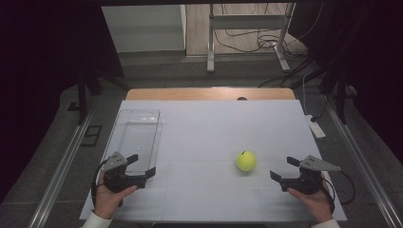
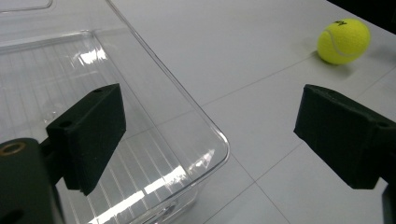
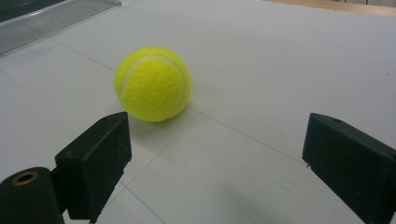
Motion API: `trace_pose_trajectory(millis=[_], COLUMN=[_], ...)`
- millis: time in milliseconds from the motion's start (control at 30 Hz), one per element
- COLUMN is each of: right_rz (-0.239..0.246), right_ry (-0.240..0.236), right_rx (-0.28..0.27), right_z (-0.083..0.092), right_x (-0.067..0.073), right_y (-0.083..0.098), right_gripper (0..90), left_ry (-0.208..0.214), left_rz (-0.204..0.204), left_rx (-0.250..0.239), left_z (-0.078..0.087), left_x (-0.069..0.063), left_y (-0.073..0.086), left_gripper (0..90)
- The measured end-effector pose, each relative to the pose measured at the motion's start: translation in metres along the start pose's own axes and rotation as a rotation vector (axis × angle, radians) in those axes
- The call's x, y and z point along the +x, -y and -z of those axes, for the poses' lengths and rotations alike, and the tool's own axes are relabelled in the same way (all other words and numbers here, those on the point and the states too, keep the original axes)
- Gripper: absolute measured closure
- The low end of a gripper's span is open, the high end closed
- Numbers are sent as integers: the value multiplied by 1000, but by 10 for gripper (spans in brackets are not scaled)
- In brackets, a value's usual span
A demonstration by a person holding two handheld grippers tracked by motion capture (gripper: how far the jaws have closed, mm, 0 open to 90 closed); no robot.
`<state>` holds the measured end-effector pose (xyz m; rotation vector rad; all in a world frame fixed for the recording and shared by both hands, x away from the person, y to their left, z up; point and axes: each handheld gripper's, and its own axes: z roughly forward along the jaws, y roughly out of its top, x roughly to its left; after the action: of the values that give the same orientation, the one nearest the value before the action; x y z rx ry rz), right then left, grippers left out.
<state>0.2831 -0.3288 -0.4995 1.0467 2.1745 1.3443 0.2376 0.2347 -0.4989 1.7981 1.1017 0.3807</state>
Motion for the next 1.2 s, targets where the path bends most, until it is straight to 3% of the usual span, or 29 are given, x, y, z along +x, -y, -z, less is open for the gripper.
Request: trace_pose_trajectory(millis=[1200], right_rz=[17], right_ry=[-14], right_rx=[22], right_z=[-1], right_x=[6], right_y=[0], right_gripper=[97], left_ry=[7], left_rz=[-20], left_rx=[0], left_z=[-1], left_x=[-5], left_y=[0], left_gripper=[103])
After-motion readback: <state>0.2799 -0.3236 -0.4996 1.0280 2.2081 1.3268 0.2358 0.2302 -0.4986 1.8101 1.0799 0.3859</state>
